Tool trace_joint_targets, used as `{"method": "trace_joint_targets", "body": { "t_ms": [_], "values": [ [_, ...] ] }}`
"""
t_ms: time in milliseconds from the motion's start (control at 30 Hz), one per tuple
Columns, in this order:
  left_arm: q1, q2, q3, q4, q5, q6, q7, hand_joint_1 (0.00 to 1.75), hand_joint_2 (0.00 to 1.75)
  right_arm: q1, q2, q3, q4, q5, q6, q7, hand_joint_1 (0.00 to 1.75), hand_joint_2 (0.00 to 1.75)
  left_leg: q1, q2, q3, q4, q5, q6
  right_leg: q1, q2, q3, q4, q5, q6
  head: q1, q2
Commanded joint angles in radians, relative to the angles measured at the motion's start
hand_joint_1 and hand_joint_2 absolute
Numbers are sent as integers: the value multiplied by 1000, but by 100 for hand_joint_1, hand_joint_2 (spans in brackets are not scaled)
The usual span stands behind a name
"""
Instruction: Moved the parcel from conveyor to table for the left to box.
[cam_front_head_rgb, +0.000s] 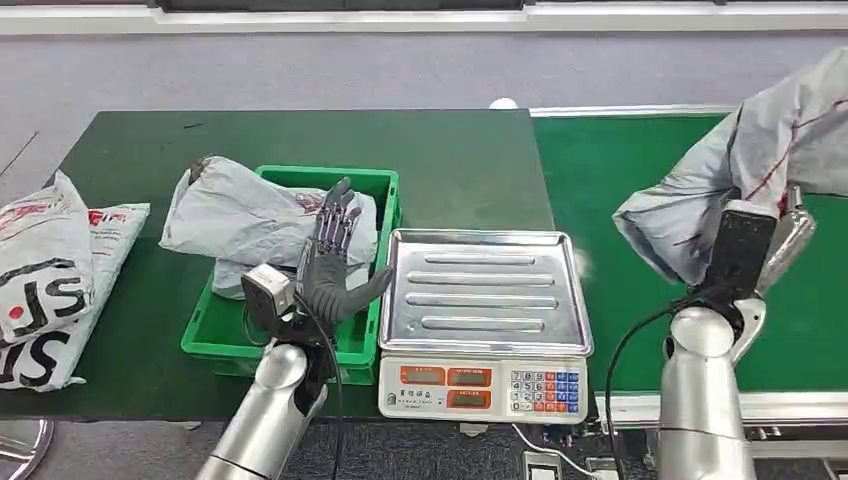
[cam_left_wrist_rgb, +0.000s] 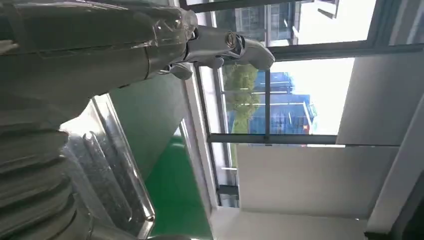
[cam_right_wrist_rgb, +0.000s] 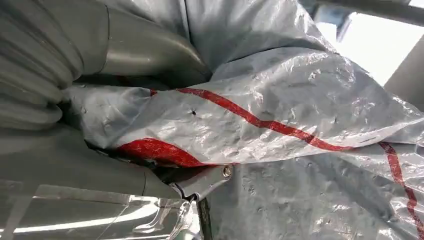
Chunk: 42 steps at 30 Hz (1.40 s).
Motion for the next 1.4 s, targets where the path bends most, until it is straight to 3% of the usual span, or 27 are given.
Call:
{"method": "trace_joint_targets", "body": {
  "t_ms": [33, 200, 233, 467, 600, 700, 1033, 1200, 1400],
  "values": [
    [-65, 20, 13, 108, 9, -15, -16, 0, 175, 27, 14, 212, -103, 70, 219, 29, 175, 175, 0, 4, 2, -1, -1, 0, 0, 3, 1, 0, 0, -1, 0, 0],
    [-66, 20, 13, 109, 10, -15, -16, 0, 175, 26, 11, 210, -104, 71, 218, 29, 175, 175, 0, 4, 5, -2, 0, -1, 1, 3, 3, -2, 0, -2, 0, 0],
    [-70, 21, 10, 112, 10, -21, -16, 0, 175, 30, -7, 255, -105, 103, 287, 27, 175, 175, 0, 2, 3, -1, 0, 0, 1, 1, 2, -1, 0, -1, 0, 0],
    [-61, 28, 9, 104, 9, -27, -18, 0, 175, 69, -4, 362, -131, 132, 437, 39, 175, 175, 0, 4, 4, -2, 0, -1, 0, 4, 3, -2, 0, -2, 0, 0],
    [-57, 39, 15, 97, 10, -20, -17, 0, 175, 14, -14, 400, 1, 183, 544, 179, 175, 175, 1, 4, 5, -2, 0, -1, 1, 3, 4, -2, 0, -1, 0, 0],
    [-59, 42, 14, 102, 8, -17, -16, 0, 175, -33, -20, 440, 133, 214, 582, 215, 175, 175, 1, 6, 4, -2, 0, -1, 1, 5, 3, -2, 1, -1, 0, 0],
    [-60, 41, 14, 104, 8, -16, -16, 0, 175, -42, -18, 446, 164, 215, 573, 214, 175, 175, 1, 4, 6, -3, 0, -1, 1, 3, 5, -3, 0, -1, 0, 0],
    [-73, 38, 15, 113, 5, -8, -7, 0, 175, -98, -18, 494, 289, 239, 635, 275, 175, 175, 1, 4, 4, -2, 0, -1, 1, 3, 3, -2, 0, -1, 0, 0],
    [-87, 34, 10, 131, 7, -1, 1, 0, 175, -123, -32, 553, 378, 187, 742, 227, 175, 175, 1, 3, 4, -2, 1, -1, 1, 2, 3, -2, 1, -1, 0, 0]
  ]
}}
